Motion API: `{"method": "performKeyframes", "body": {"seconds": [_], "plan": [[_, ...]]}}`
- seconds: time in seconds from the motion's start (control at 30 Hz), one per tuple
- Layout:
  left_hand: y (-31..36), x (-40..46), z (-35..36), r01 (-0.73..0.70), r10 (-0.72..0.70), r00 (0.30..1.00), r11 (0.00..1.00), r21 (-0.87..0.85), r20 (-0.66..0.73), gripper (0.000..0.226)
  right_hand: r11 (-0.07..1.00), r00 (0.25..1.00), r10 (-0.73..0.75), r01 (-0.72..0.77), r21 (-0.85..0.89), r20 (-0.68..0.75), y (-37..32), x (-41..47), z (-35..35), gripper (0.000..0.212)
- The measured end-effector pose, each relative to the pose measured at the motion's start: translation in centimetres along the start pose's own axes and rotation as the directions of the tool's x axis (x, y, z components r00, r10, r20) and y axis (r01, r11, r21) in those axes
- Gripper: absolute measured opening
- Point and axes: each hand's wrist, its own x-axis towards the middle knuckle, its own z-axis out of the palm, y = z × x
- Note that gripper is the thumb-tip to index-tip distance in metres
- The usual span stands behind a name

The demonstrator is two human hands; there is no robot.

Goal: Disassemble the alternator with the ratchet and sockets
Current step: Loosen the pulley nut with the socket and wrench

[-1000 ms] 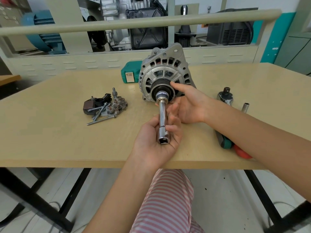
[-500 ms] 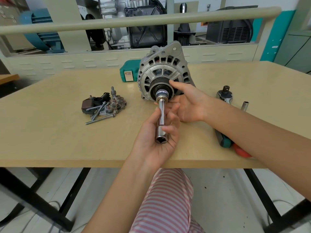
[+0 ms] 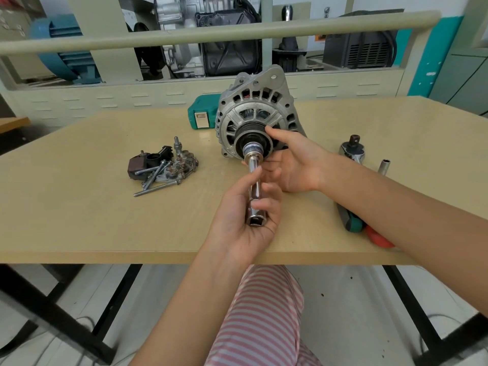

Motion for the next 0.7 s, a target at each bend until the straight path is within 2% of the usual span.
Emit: {"method": "performKeyframes", "body": {"seconds": [0.2, 0.43, 0.6, 0.7], "plan": [[-0.13, 0.01, 0.02, -0.031, 0.032, 0.999, 0.998, -0.051, 0.008, 0.038, 1.000, 1.000, 0.001, -0.001, 0.014, 0.001, 0.01, 0.15, -0.10, 0.050], [0.11, -0.34, -0.31, 0.056, -0.050, 0.995, 0.996, -0.067, 0.080, 0.036, 1.000, 1.000, 0.016, -0.016, -0.021, 0.027, -0.13, -0.15, -0.03, 0.059], [0.19, -0.15, -0.30, 0.045, -0.041, 0.998, 0.996, -0.078, 0.052, 0.033, 1.000, 0.999, 0.022, -0.022, -0.014, 0.039, -0.15, -0.24, -0.14, 0.062], [0.15, 0.00, -0.38, 0.027, -0.025, 0.999, 0.996, -0.088, 0.022, 0.036, 1.000, 0.999, 0.007, -0.007, 0.008, 0.044, -0.09, -0.04, -0.19, 0.055]]}}
